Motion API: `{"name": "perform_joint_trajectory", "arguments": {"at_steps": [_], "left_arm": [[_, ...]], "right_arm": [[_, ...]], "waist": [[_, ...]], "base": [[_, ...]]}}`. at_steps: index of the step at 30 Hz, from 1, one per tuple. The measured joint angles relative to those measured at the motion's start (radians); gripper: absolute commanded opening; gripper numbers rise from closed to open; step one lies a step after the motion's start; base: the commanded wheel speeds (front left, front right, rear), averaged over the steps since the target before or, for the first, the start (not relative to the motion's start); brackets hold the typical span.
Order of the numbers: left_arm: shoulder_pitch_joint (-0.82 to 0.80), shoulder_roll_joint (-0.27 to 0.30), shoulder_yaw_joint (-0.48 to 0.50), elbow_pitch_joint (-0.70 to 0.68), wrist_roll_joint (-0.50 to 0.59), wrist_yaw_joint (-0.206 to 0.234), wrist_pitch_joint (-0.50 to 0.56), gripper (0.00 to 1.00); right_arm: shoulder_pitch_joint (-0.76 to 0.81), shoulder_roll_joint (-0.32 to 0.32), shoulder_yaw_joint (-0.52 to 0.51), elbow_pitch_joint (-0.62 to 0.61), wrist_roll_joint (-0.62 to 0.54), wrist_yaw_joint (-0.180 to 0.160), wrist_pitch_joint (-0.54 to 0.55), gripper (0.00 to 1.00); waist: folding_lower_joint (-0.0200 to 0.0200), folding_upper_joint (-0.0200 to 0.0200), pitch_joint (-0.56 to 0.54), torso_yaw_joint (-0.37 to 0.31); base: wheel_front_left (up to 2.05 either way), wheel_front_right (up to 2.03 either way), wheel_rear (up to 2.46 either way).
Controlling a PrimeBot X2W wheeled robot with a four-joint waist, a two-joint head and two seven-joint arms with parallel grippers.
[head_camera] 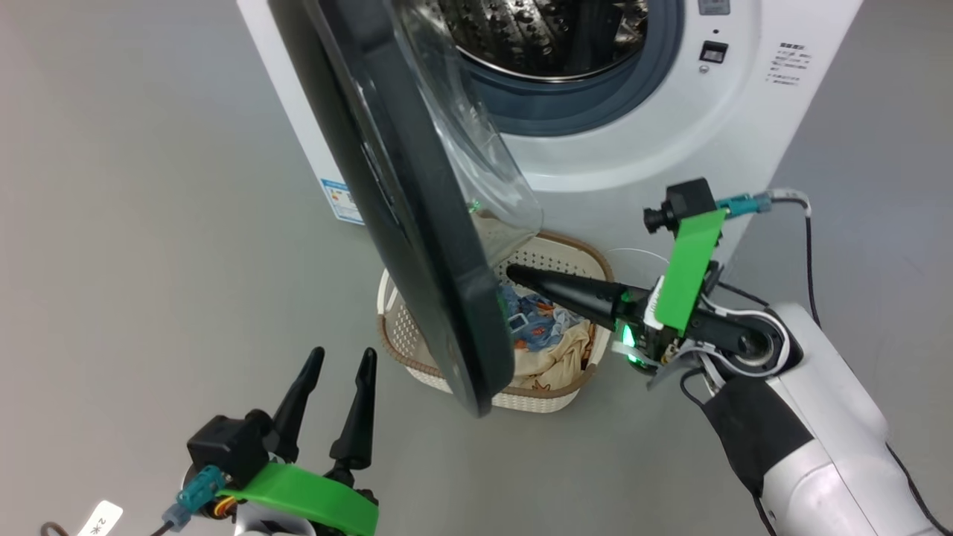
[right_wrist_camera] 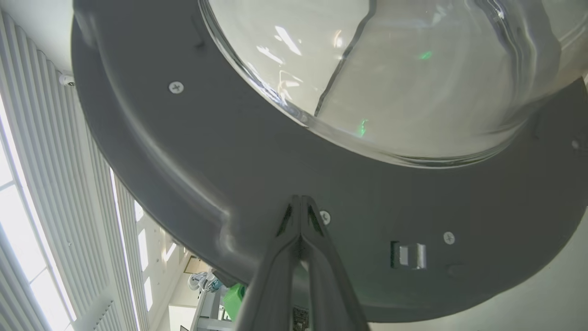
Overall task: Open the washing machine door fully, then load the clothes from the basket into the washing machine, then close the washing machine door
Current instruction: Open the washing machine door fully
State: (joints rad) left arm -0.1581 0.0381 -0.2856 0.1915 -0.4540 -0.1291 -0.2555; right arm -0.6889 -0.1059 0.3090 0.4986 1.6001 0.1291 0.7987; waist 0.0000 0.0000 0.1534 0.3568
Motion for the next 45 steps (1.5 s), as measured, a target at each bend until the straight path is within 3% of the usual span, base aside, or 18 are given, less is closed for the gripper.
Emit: {"name": "perform_joint_trajectory", "arguments": {"at_steps": [1,2,3,21,45], "left_arm": [[0.0,0.0,0.0,0.002,0.0,0.0,0.0,1.0],[0.001,0.0,0.001,0.003,0.0,0.0,0.0,1.0],[0.002,0.0,0.002,0.004,0.0,0.0,0.0,1.0],[0.06,0.001,0.066,0.015,0.045,0.0,0.0,1.0],[0.138,0.003,0.14,0.005,0.079,0.0,0.0,1.0]], "right_arm": [[0.012,-0.004,-0.003,-0.002,-0.002,0.0,-0.005,0.68],[0.022,-0.009,-0.005,-0.003,-0.008,0.0,-0.014,0.95],[0.033,-0.015,-0.008,-0.004,-0.011,0.0,-0.025,1.0],[0.24,-0.094,-0.059,-0.051,-0.071,0.0,-0.181,1.0],[0.498,-0.257,-0.046,-0.114,-0.155,0.0,-0.508,1.0]], "waist": [[-0.0001,0.0,-0.003,-0.005],[0.0,0.0,-0.006,-0.01],[-0.0001,0.0,-0.009,-0.015],[0.0,0.0,-0.072,-0.113],[-0.0001,0.0,-0.107,-0.234]], "base": [[0.0,0.0,0.0],[0.0,0.0,0.0],[0.0,0.0,0.0],[0.0,0.0,0.0],[0.0,0.0,0.0]]}}
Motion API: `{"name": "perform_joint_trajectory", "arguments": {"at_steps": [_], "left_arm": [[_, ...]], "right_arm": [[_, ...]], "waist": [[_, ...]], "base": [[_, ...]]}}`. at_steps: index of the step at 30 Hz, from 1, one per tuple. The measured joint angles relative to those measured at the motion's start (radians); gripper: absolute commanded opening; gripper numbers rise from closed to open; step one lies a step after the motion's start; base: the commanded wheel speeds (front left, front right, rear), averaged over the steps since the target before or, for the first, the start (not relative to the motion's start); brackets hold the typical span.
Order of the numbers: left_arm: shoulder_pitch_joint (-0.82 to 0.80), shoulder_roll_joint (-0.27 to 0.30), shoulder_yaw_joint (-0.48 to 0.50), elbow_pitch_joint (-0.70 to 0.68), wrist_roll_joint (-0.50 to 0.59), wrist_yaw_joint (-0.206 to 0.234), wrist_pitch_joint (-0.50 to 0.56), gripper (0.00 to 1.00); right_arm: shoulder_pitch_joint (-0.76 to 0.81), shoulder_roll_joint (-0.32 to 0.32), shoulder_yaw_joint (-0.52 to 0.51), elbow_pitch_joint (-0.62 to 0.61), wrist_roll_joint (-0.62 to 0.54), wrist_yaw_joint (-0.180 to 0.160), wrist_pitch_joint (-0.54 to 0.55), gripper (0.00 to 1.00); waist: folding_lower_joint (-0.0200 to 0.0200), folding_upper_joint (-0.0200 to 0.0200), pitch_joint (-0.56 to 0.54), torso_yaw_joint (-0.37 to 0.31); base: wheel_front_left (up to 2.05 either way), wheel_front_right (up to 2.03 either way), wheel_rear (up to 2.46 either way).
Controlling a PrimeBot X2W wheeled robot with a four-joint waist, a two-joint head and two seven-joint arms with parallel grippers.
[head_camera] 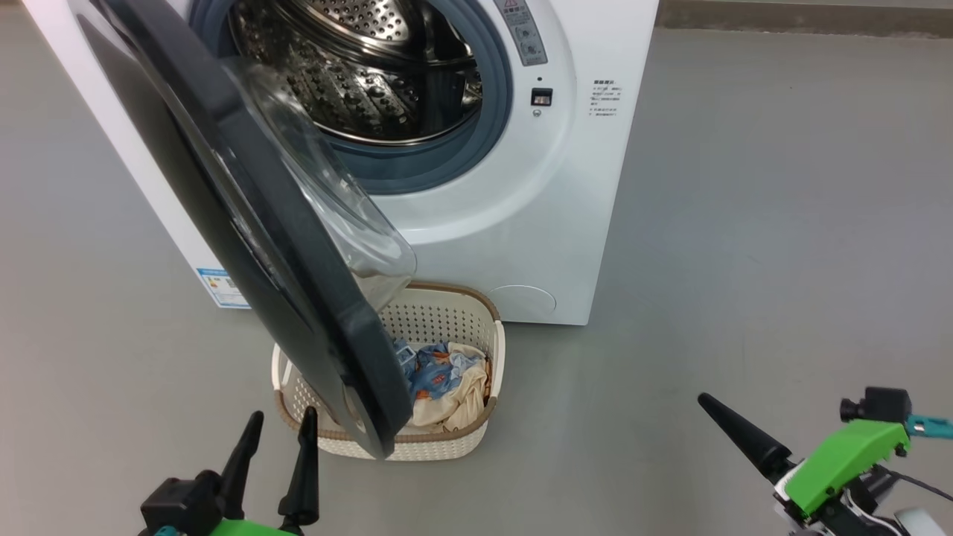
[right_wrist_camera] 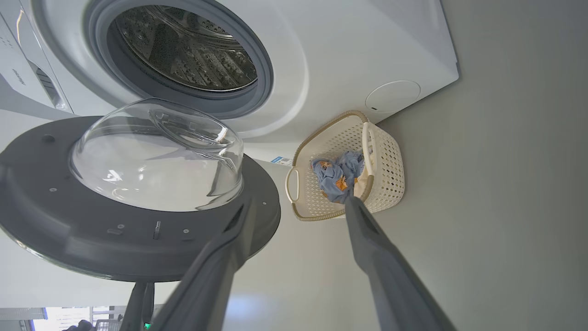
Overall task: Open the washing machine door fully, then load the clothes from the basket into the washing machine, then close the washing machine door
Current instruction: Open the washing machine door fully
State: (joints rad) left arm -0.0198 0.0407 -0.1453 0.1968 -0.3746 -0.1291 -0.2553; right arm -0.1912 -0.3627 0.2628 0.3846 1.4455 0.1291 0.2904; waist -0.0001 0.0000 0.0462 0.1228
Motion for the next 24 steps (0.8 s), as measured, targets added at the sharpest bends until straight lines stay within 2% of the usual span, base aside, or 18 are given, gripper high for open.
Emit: {"name": "perform_joint_trajectory", "arguments": {"at_steps": [6,12,19,24], "left_arm": [[0.0,0.0,0.005,0.002,0.0,0.0,0.0,1.0],[0.001,0.0,0.012,0.004,0.0,0.0,0.0,1.0],[0.0,0.0,0.018,0.005,-0.001,0.0,0.0,1.0],[0.0,0.0,0.019,0.007,-0.002,0.0,0.0,1.0]], "right_arm": [[0.063,-0.04,0.029,-0.017,-0.028,0.0,-0.149,1.0],[0.088,-0.073,0.128,-0.016,-0.098,0.0,-0.287,1.0],[0.088,-0.112,0.243,0.044,-0.182,0.0,-0.479,1.0],[0.081,-0.118,0.275,0.066,-0.212,0.0,-0.53,1.0]], "waist": [[0.0,0.0,-0.006,-0.008],[0.0,0.0,-0.008,-0.008],[0.0,0.0,0.004,-0.006],[0.0,0.0,0.009,-0.005]], "base": [[0.0,0.0,0.0],[0.0,0.0,0.0],[0.0,0.0,0.0],[0.0,0.0,0.0]]}}
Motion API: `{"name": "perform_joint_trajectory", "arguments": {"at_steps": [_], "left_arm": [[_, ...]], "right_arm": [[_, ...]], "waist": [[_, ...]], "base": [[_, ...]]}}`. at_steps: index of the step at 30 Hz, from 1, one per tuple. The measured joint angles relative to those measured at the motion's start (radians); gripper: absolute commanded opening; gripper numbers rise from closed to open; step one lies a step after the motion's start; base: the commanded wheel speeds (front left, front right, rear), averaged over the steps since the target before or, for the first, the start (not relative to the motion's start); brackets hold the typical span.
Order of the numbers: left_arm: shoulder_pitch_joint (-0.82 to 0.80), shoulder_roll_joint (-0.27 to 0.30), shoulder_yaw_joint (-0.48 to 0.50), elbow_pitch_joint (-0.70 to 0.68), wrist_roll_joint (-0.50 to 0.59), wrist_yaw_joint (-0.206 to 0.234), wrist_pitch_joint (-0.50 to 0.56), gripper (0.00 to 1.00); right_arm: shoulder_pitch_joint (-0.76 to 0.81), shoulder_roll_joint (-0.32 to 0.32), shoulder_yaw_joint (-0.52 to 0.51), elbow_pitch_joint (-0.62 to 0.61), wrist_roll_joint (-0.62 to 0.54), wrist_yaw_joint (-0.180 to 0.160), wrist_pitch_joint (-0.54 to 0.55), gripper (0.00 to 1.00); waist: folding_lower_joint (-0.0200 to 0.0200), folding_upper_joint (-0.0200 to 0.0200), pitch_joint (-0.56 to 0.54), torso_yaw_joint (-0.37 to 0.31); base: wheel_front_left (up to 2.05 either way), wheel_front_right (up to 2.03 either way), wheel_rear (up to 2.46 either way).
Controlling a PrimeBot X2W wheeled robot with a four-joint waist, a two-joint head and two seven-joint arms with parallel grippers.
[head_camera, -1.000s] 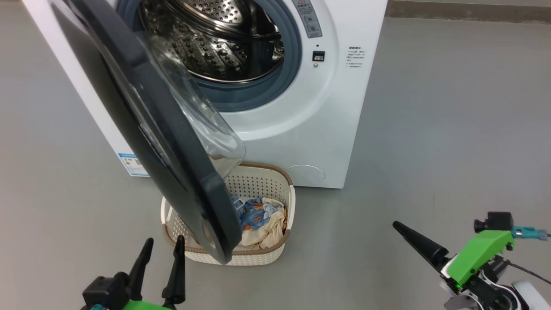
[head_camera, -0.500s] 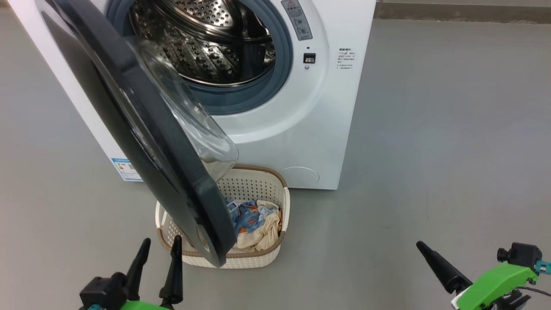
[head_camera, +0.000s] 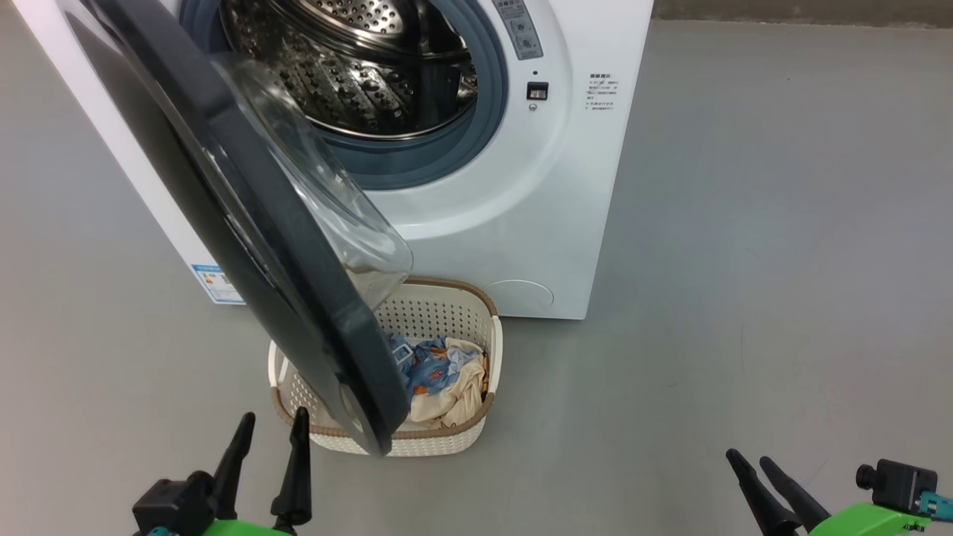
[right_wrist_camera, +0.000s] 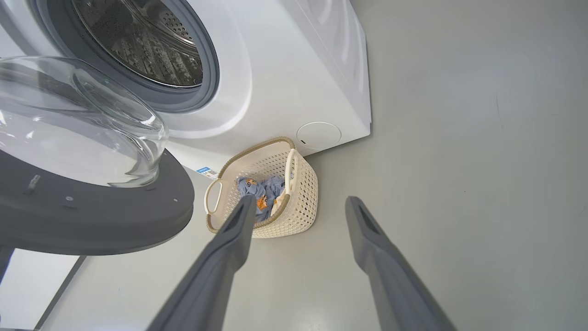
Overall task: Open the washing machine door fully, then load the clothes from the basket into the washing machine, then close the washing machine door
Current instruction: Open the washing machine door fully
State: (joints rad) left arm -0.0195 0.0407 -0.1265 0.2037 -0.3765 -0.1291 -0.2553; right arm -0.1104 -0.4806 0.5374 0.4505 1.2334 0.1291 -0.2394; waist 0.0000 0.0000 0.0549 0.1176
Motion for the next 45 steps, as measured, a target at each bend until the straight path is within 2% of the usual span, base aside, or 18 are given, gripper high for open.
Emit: {"name": "perform_joint_trajectory", "arguments": {"at_steps": [3,6,15,20,25,37,38,39,45], "left_arm": [[0.0,0.0,0.001,0.001,0.0,0.0,0.0,1.0],[0.0,0.0,0.004,0.002,0.0,0.0,0.0,1.0],[-0.001,0.0,0.008,0.0,0.0,0.0,0.0,1.0],[-0.001,0.0,0.009,-0.002,0.0,0.0,0.0,1.0],[-0.001,0.0,0.008,-0.003,0.0,0.0,0.0,1.0],[-0.007,0.0,0.013,0.0,-0.009,0.0,0.0,1.0],[-0.007,0.0,0.013,0.0,-0.011,0.0,0.0,0.82],[-0.009,0.0,0.012,0.0,-0.01,0.0,0.0,0.0],[-0.035,-0.001,0.066,-0.045,-0.011,0.0,0.0,0.0]], "right_arm": [[-0.014,-0.003,-0.014,0.011,-0.058,0.0,-0.009,1.0],[-0.017,0.011,-0.114,-0.012,-0.141,0.0,-0.01,1.0],[0.049,0.113,-0.361,-0.125,-0.443,0.0,-0.01,1.0],[0.081,0.155,-0.444,-0.172,-0.579,0.0,-0.01,1.0],[0.108,0.191,-0.483,-0.185,-0.627,0.0,-0.01,1.0],[0.156,0.229,-0.524,-0.167,-0.643,0.0,-0.01,1.0],[0.156,0.23,-0.529,-0.167,-0.643,0.0,-0.01,1.0],[0.156,0.231,-0.534,-0.167,-0.643,0.0,-0.01,1.0],[0.157,0.238,-0.552,-0.171,-0.661,0.0,-0.01,1.0]], "waist": [[0.0,0.0,0.002,0.001],[0.0,0.0,0.002,0.0],[0.0,0.0,-0.002,-0.003],[0.0,0.0,-0.002,-0.004],[0.0,0.0,0.001,-0.005],[0.0,0.0,0.004,0.0],[0.0,0.0,0.004,-0.001],[0.0,0.0,0.003,-0.001],[0.0,0.0,0.001,-0.001]], "base": [[0.0,0.0,0.0],[0.0,0.0,0.0],[0.0,0.0,0.0],[0.0,0.0,0.0],[0.0,0.0,0.0],[0.0,0.0,0.0],[0.0,0.0,0.0],[0.0,0.0,0.0],[0.0,0.0,0.0]]}}
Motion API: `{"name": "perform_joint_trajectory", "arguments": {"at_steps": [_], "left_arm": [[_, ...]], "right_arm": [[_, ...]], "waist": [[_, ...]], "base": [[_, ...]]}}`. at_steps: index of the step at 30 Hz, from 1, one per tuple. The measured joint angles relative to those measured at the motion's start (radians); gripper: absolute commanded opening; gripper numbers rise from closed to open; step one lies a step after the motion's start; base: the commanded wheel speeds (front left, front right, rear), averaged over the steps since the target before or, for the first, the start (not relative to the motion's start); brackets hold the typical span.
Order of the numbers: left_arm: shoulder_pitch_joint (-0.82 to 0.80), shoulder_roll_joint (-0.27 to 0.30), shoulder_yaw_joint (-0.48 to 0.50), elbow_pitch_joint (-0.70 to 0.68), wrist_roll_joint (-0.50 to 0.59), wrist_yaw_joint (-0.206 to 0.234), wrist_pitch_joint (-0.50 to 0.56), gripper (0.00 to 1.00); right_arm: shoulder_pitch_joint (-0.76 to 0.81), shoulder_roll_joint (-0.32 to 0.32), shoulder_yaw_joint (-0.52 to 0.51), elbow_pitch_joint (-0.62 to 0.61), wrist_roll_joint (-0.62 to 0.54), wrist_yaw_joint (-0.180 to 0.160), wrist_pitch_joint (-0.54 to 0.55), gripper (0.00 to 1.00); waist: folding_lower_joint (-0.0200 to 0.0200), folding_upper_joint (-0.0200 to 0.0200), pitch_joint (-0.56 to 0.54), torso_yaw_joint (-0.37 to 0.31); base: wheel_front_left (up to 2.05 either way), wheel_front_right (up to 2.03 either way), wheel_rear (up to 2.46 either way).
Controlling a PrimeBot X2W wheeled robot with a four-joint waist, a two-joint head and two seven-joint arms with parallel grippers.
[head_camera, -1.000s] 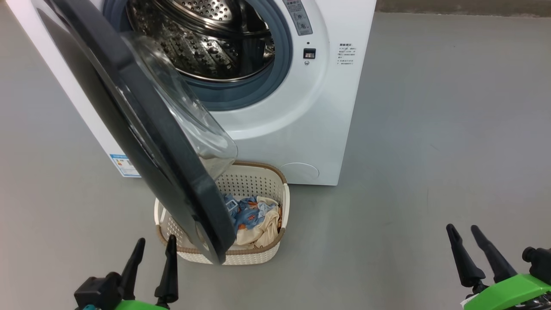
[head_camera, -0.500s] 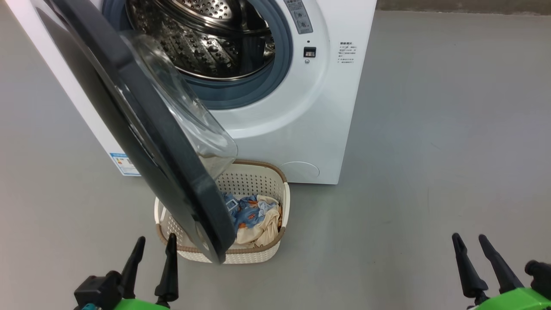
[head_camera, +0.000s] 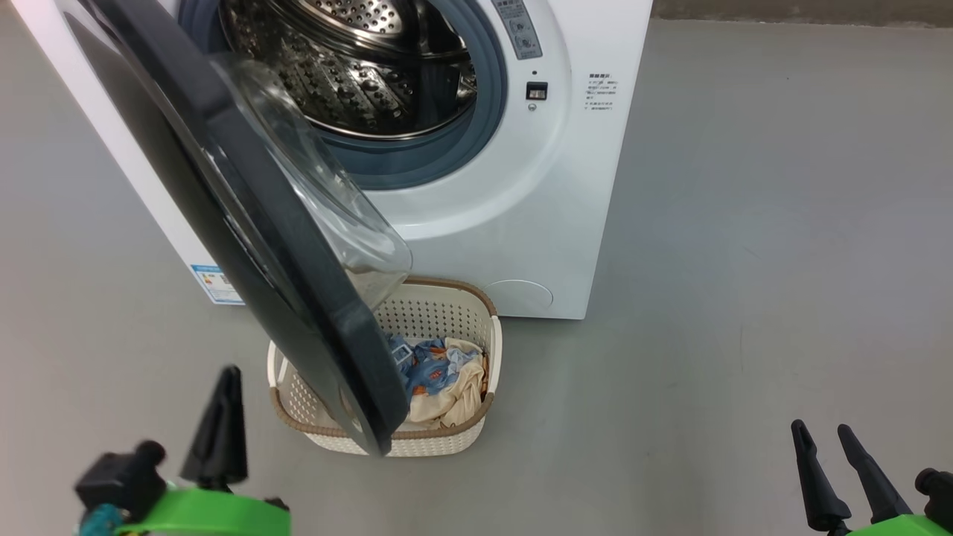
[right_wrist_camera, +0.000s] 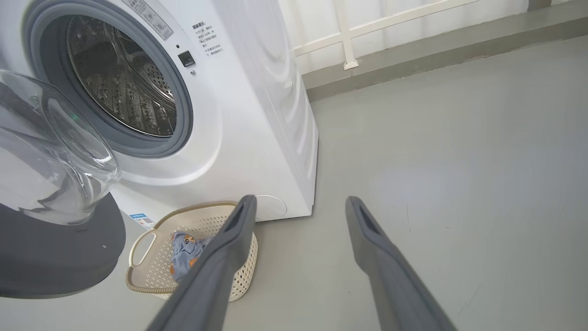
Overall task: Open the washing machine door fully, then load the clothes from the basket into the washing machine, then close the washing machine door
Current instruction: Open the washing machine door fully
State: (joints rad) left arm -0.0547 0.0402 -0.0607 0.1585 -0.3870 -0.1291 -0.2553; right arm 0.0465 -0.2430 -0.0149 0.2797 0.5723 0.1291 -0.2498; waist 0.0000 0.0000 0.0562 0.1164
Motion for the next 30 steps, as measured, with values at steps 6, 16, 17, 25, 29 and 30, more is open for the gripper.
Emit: {"name": "perform_joint_trajectory", "arguments": {"at_steps": [6,16,17,25,29,30], "left_arm": [[-0.036,0.0,0.077,-0.162,0.005,0.007,0.0,0.0],[-0.059,0.0,-0.107,-0.521,0.102,0.064,-0.002,0.0],[-0.059,0.001,-0.146,-0.529,0.102,0.064,-0.002,0.0],[-0.056,0.006,-0.387,-0.395,0.008,0.062,-0.001,0.0],[-0.056,0.006,-0.437,-0.286,-0.065,0.053,-0.001,0.0],[-0.057,0.006,-0.442,-0.262,-0.085,0.052,-0.001,0.0]], "right_arm": [[0.006,0.007,-0.007,-0.011,-0.01,0.0,0.0,1.0],[0.015,0.016,-0.027,-0.022,-0.027,0.0,0.0,1.0],[0.015,0.017,-0.028,-0.023,-0.027,0.0,0.0,1.0],[0.015,0.018,-0.029,-0.028,-0.033,0.0,0.0,1.0],[0.015,0.018,-0.028,-0.028,-0.033,0.0,0.0,1.0],[0.015,0.018,-0.028,-0.028,-0.033,0.0,0.0,1.0]], "waist": [[0.0,0.0,0.002,-0.001],[0.0,0.0,0.007,-0.005],[0.0,0.0,0.007,-0.006],[0.0,0.0,0.01,-0.013],[0.0,0.0,0.009,-0.018],[0.0,0.0,0.009,-0.019]], "base": [[0.0,0.0,0.0],[0.0,0.0,0.0],[0.0,0.0,0.0],[0.0,0.0,0.0],[0.0,0.0,0.0],[0.0,0.0,0.0]]}}
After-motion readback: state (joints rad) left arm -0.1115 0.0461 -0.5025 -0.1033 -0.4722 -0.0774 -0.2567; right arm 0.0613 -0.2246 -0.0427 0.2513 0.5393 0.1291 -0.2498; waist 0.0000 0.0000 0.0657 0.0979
